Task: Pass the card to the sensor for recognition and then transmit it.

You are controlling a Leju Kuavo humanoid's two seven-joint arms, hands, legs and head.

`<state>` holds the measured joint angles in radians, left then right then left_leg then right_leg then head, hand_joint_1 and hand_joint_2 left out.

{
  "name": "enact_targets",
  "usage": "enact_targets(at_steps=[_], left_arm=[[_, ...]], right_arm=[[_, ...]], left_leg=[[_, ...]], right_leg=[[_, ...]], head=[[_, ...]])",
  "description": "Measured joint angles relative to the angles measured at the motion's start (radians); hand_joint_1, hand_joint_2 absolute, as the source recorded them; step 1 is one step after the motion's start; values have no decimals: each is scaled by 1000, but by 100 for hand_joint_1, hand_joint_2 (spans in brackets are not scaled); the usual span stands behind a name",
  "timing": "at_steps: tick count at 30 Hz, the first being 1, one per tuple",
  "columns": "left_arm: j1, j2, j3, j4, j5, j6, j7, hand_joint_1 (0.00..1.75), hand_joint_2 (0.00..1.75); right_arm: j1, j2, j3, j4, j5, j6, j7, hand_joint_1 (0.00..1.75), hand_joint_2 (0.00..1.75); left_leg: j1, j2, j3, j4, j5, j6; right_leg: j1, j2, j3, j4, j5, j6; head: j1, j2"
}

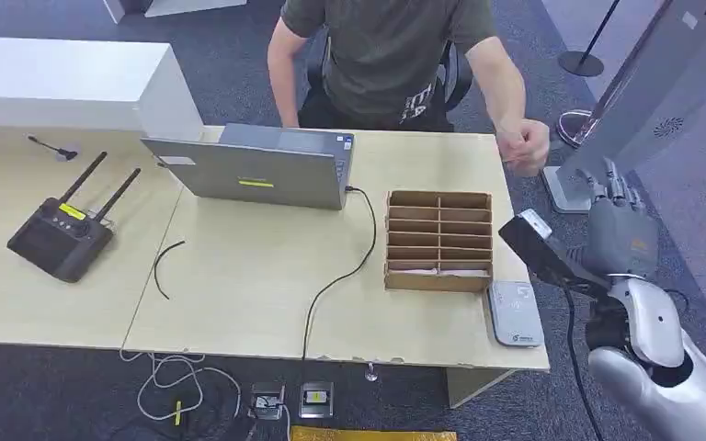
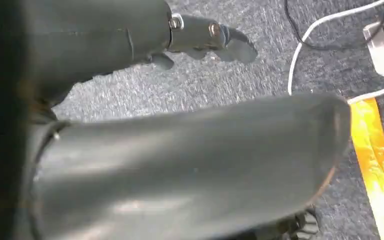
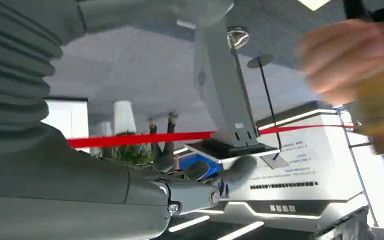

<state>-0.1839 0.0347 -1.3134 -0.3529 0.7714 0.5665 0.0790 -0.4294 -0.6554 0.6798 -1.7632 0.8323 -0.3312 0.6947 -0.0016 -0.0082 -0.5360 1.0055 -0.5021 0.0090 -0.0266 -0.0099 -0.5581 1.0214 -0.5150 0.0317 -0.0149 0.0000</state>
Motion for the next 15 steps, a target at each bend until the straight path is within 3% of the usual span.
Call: enact_targets(at_steps=[5,11,15], left_arm=[[1,-2,0,1,-4,5,0,0,0],[9,-3,2,2,2,11,-1,0,0],[14,-3,2,3,4,16,-4,0,0]], right_arm=[[44,2,-26,-7,33,49,0,0,0],[93,10,-56,-46,5,227,2,0,0],[107,15,-66,-76,5,272,2,0,0]], left_leg=[[0,0,0,0,0,0],[0,0,0,0,0,0],[0,0,0,0,0,0]], right_leg=[[0,0,0,0,0,0],[0,0,0,0,0,0],[0,0,0,0,0,0]], head=[[1,0],[0,0],[0,0]])
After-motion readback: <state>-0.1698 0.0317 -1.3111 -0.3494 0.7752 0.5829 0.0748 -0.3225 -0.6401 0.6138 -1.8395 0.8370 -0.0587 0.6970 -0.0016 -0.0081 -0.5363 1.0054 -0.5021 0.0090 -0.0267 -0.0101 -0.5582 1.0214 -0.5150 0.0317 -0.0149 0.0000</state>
